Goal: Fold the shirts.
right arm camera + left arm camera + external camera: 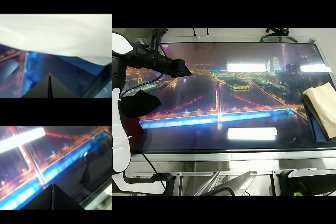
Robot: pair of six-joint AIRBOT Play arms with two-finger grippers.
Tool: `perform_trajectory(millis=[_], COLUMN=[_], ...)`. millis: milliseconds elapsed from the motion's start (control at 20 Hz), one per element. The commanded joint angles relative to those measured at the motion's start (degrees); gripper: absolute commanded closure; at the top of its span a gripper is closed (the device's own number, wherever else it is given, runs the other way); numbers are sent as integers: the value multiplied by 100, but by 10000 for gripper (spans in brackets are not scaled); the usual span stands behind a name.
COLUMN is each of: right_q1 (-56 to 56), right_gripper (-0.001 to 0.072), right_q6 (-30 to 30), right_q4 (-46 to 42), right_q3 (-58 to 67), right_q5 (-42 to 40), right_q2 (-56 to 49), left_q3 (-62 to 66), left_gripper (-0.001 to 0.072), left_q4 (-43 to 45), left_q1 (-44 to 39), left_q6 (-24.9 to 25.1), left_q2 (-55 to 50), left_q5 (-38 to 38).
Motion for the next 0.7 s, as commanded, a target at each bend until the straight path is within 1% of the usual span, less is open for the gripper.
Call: perform_trajectory(millis=[0,100,200,250,400,500,600,650], right_q1=[1217,2385,3602,4111,5510,6264,6743,6887], right_gripper=[702,703,703,703,703,702,700,700], right_q6=[-229,-481,-474,-474,-474,-682,-1003,-1110], right_q4=[483,-83,-629,-640,-52,551,1086,1139], right_q3=[-105,-715,-1943,-2730,-5421,-6911,-7775,-7958], right_q5=[-295,-396,-984,-1421,-2844,-3611,-4223,-4378], right_q2=[68,365,973,1384,2811,3530,3915,3969], left_q3=[-138,-1034,-2365,-3211,-5558,-6837,-7746,-8024], left_gripper=[689,689,689,689,689,689,689,689], left_q4=[-7,9,9,9,4,2,9,7], left_q1=[-17,-120,-275,-382,-765,-1078,-1342,-1416], left_q6=[0,7,33,35,50,-31,-286,-332], left_q2=[216,730,1429,1880,3139,3840,4367,4551], left_q5=[-94,-79,343,675,1246,1534,1672,1735])
